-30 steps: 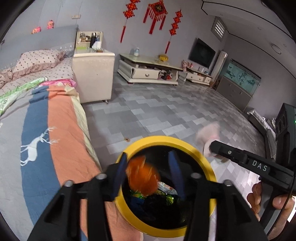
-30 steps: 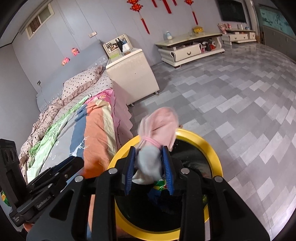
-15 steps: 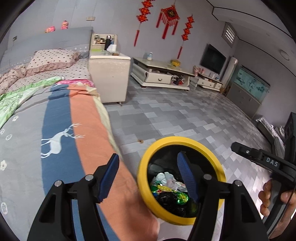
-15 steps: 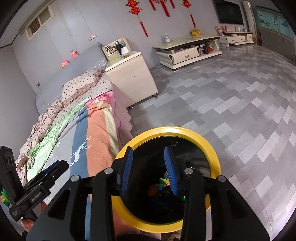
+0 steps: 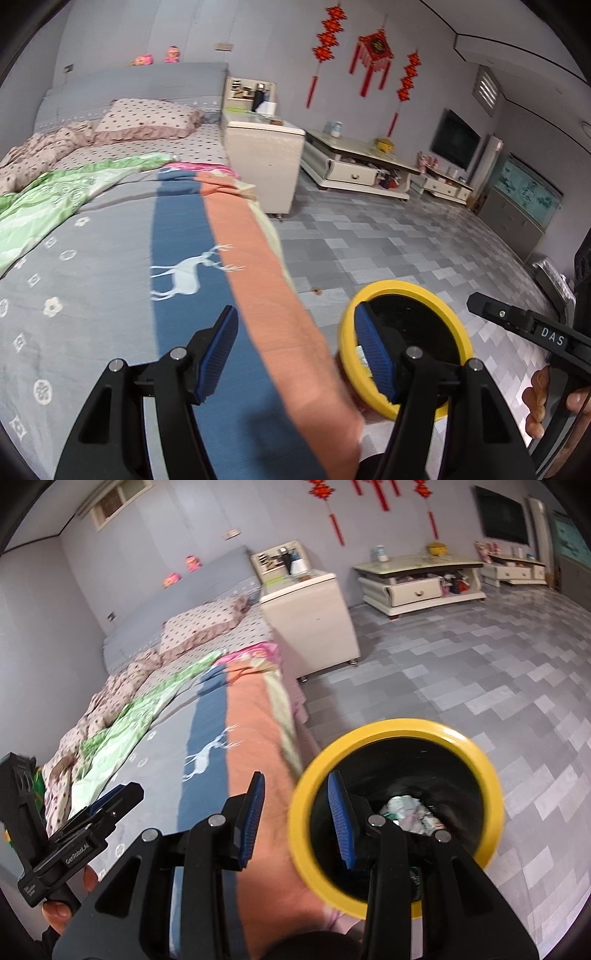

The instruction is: Collect trash

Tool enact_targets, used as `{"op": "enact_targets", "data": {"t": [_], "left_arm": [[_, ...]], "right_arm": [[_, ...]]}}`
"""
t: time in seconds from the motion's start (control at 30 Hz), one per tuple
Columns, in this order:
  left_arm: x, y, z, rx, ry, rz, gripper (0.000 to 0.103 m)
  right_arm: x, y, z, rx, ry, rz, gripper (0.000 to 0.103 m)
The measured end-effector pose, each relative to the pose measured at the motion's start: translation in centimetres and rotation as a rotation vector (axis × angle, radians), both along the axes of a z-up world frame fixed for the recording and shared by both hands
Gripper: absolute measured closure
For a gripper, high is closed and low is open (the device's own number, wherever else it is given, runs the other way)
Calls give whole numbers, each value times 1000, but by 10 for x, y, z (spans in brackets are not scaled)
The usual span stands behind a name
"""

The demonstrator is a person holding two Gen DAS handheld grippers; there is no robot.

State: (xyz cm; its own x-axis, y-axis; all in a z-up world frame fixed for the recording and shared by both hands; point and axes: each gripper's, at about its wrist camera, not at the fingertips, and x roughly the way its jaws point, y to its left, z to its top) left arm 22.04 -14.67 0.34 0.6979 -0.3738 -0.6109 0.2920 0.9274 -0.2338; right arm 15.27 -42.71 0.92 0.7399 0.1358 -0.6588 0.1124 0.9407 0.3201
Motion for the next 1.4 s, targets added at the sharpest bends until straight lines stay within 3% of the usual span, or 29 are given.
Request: {"op": "enact_targets", "data": {"t": [0.47, 0.77, 0.9, 1.1, 1.3, 1.4], "left_arm": [[-29, 118, -10, 42, -20, 218, 41], [-45, 171, -32, 70, 13, 298, 41], [-52, 186, -40, 82, 13, 318, 36], [-64, 199, -43, 90, -29, 356, 20], [-77, 206, -33, 61, -72, 378, 10], [-89, 204, -21, 83, -138, 382, 8]], "right_arm": [[26, 139, 1, -25, 9, 223, 69], [43, 214, -27, -36, 72, 320, 69], [47, 225, -41, -43, 90, 324, 59], [47, 236, -45, -70, 65, 306, 41], [36, 238, -39, -101, -4, 265, 19], [26, 237, -32, -127, -64, 245, 16]]}}
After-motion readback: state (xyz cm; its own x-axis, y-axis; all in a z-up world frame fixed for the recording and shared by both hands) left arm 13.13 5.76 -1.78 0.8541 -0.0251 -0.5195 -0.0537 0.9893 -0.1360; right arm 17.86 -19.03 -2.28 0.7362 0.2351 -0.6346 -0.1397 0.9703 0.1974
